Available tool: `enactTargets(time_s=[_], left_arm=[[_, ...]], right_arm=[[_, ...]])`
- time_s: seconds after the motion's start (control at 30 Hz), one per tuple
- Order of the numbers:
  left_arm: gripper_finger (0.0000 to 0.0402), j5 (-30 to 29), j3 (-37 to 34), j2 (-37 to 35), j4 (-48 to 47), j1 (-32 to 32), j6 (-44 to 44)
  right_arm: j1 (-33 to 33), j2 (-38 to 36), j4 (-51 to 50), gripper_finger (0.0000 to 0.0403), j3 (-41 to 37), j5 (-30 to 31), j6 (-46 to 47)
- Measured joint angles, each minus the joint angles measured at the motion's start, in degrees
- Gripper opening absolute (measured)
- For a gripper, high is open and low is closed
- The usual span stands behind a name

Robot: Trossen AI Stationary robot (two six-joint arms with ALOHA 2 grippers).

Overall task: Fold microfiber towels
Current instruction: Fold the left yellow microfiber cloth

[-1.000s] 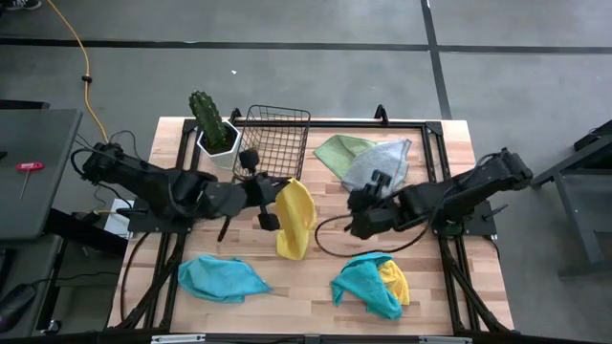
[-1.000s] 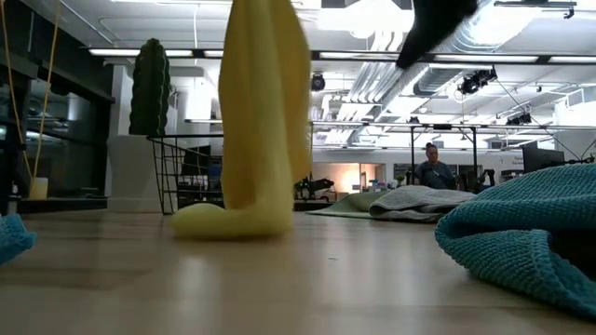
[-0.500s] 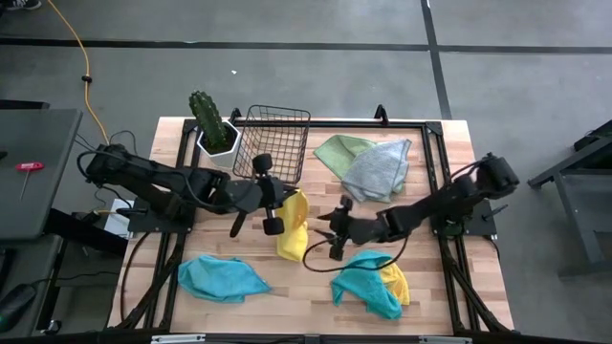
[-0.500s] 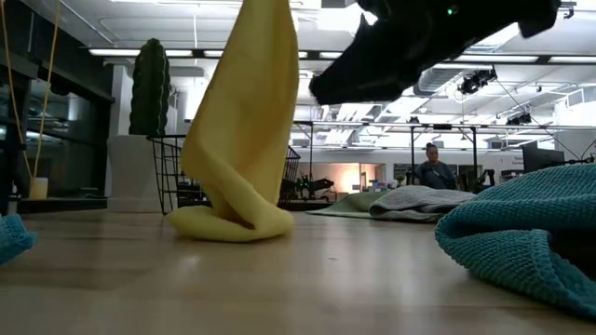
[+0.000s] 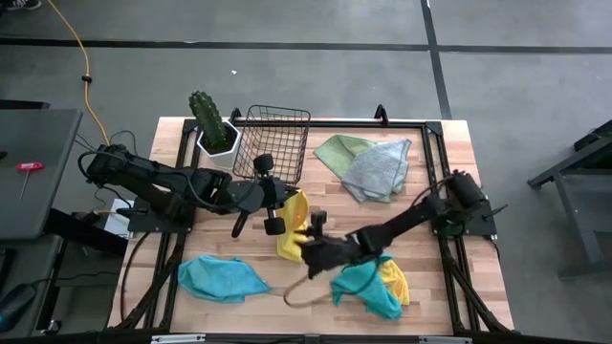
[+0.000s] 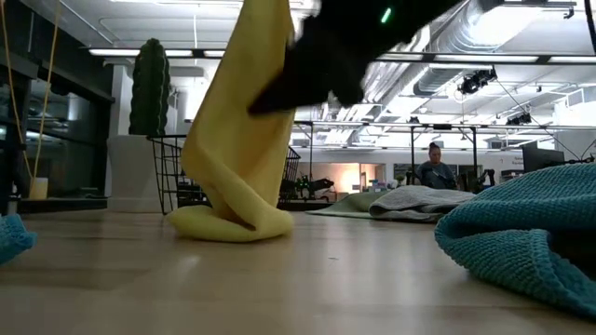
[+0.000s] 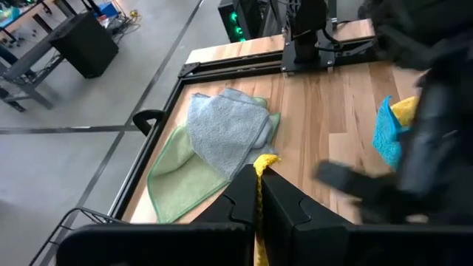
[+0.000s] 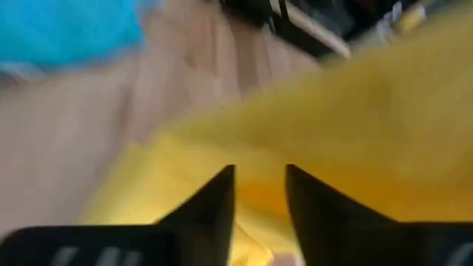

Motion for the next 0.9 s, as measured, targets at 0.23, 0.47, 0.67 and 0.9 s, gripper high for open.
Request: enactTargets(time_s=[0.23, 0.47, 0.67, 0.9], left_arm=[[0.0, 0.04, 0.0, 0.0, 0.02, -0.02, 0.0], [0.0, 0.02, 0.0, 0.0, -0.17, -0.02, 0.0], [0.0, 0.02, 0.0, 0.0, -0.02, -0.02, -0.02], [0.0, 0.04, 0.0, 0.0, -0.02, -0.02, -0.02]], right_arm=[[-3.92, 2.49, -1.32, 0.0027, 0.96, -1.25, 4.22], [-2.86, 1.47, -14.7, 0.0004, 0.93, 2.71, 10.08], [-2.15, 1.35, -30.58, 0.0006, 0.86, 5.79, 19.22], [-2.25, 1.34, -38.85, 0.0006, 0.86, 11.37, 25.91]])
